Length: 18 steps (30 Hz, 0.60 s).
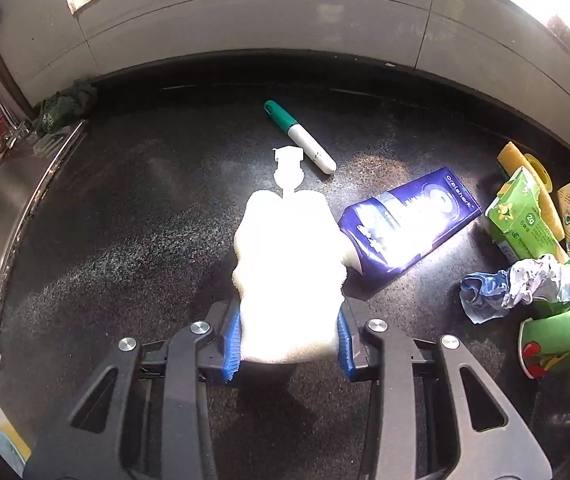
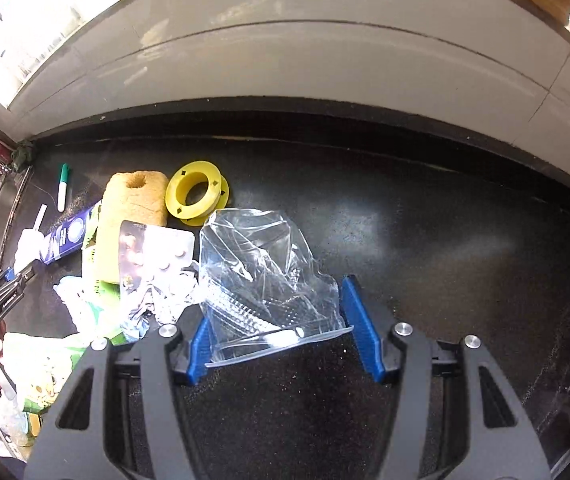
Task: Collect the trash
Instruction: 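Grasp the white foam piece with left tool while right tool grasps the clear plastic bag, then carry the white foam and clear plastic bag over the trash bin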
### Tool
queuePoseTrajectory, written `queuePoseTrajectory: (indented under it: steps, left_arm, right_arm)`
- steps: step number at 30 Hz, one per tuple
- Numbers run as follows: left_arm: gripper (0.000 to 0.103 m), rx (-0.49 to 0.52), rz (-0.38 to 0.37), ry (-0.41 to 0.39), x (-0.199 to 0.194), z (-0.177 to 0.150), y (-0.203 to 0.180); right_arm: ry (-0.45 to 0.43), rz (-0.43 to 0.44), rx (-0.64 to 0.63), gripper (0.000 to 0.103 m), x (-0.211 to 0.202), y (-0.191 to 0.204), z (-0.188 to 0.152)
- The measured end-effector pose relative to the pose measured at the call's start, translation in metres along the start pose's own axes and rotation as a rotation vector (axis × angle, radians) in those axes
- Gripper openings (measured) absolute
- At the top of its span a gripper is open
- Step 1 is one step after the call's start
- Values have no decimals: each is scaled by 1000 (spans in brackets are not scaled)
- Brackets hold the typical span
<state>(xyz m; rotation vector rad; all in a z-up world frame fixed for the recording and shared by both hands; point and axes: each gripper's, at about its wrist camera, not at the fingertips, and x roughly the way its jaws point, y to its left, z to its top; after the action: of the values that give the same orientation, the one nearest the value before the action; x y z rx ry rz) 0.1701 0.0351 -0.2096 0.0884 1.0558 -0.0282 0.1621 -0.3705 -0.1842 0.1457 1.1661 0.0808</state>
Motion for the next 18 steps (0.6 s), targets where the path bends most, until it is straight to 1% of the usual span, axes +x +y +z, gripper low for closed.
queuePoseTrajectory:
  steps: [4, 7, 9, 12, 18]
  left_arm:
    - [36, -21, 20, -27, -32, -14, 2]
    - [36, -45, -1, -45, -59, -27, -2]
    - [36, -39, -5, -51, -81, -44, -15]
    - [37, -25, -38, -54, -102, -62, -31]
    - [36, 48, -79, -53, -118, -88, -64]
  right_arm:
    - [-46, 4, 16, 58, -28, 0, -11]
    - [-67, 15, 19, 58, -49, 1, -26]
    - [-76, 15, 10, 58, -60, 4, -36]
    - [-79, 16, -2, 58, -71, 11, -54]
    - [-78, 26, -5, 58, -84, 18, -86]
